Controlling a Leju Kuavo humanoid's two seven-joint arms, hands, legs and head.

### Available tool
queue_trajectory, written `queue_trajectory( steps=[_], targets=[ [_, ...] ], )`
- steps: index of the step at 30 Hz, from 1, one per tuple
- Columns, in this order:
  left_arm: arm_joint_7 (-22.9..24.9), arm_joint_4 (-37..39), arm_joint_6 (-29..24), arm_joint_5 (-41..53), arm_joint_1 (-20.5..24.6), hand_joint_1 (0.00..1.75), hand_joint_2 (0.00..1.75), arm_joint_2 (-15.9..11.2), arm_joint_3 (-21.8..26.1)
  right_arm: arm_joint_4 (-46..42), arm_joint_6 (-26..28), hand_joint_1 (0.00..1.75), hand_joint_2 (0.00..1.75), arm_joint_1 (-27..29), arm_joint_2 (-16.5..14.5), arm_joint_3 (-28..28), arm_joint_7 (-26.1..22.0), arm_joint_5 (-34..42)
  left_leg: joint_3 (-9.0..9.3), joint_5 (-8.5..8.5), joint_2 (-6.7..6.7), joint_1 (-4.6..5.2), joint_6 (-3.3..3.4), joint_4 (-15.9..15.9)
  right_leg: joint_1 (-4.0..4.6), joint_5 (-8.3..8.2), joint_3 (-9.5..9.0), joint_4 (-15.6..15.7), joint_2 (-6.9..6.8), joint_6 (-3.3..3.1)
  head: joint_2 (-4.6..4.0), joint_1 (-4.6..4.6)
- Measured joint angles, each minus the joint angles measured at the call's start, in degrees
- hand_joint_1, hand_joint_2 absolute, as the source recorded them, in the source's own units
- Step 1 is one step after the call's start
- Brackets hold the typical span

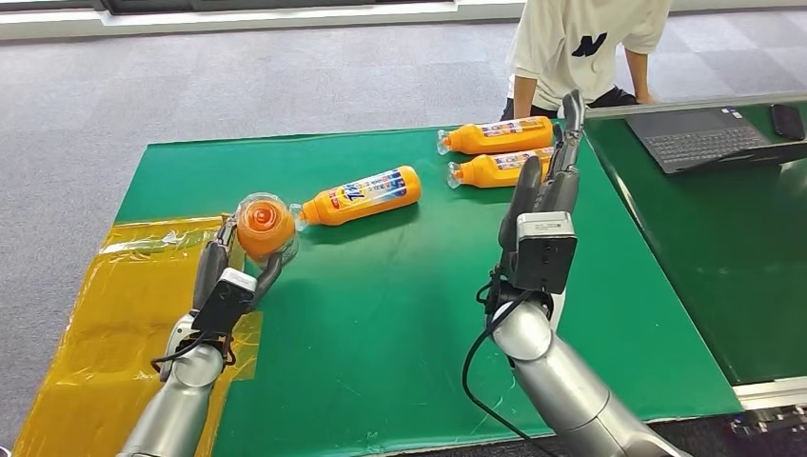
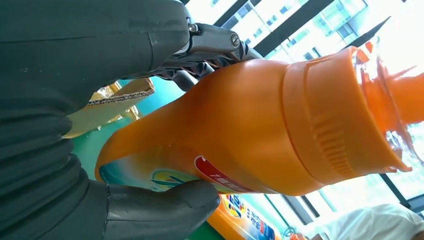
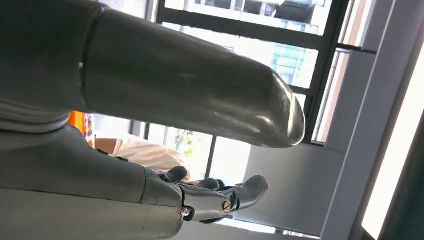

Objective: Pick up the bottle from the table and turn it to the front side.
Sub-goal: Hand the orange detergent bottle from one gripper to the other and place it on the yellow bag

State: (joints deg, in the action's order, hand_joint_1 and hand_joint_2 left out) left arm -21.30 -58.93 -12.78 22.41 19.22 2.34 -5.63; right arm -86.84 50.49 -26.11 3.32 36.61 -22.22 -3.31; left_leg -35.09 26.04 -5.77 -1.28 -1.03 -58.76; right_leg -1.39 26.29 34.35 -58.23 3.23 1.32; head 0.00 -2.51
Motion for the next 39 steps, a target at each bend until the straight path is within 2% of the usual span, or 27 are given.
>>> queue_trajectory(
  steps=[13,20,26,31,35,39],
  targets=[
    [1.5,-2.2,-1.4,3.1,-0.8,1.75,1.75,-0.9,0.8,-0.7,0.0,0.0,0.0,1.3,0.0,-1.2,-0.1,-0.4,-0.02,0.0,0.0,0.0,0.0,0.0,0.01,0.0,0.01,0.0,0.0,0.0,0.0,0.0],
    [6.5,-12.1,-1.6,13.1,-5.1,1.75,1.75,-3.7,1.3,-1.5,0.0,0.0,0.0,2.4,1.2,-2.5,-0.6,-0.7,-0.06,0.01,0.0,0.0,-0.01,0.0,0.01,0.01,0.08,0.0,0.0,-0.01,0.0,0.0],
    [7.7,-21.5,-0.1,13.3,-7.3,1.75,1.75,-8.6,1.2,-4.1,0.0,0.0,0.0,5.2,3.4,-4.0,-0.3,-0.9,-0.07,0.02,0.06,0.0,-0.02,0.0,0.02,0.02,0.1,0.0,0.04,-0.02,0.0,0.0],
    [11.2,-30.4,1.1,17.9,-11.0,1.75,1.75,-14.6,1.5,-7.3,-0.1,0.0,0.0,9.0,5.8,-5.4,-0.6,-2.1,-0.06,0.05,0.05,-0.01,-0.05,0.0,0.03,0.07,0.1,0.0,0.02,-0.09,0.0,-0.01],
    [12.6,-34.5,1.3,20.6,-14.2,1.75,1.75,-19.2,3.1,-8.8,-0.1,0.0,0.0,11.4,8.0,-7.3,-1.4,-2.0,-0.08,0.06,0.06,-0.01,-0.07,0.1,0.02,0.1,0.13,0.0,0.02,-0.11,0.0,0.0],
    [12.7,-36.2,1.5,21.1,-15.2,1.75,1.75,-21.1,3.7,-9.2,-0.1,0.0,0.0,12.1,8.7,-8.2,-1.5,-2.0,-0.08,0.06,0.06,-0.01,-0.07,0.1,0.02,0.1,0.11,0.0,0.0,-0.1,0.0,0.0]
  ],
)
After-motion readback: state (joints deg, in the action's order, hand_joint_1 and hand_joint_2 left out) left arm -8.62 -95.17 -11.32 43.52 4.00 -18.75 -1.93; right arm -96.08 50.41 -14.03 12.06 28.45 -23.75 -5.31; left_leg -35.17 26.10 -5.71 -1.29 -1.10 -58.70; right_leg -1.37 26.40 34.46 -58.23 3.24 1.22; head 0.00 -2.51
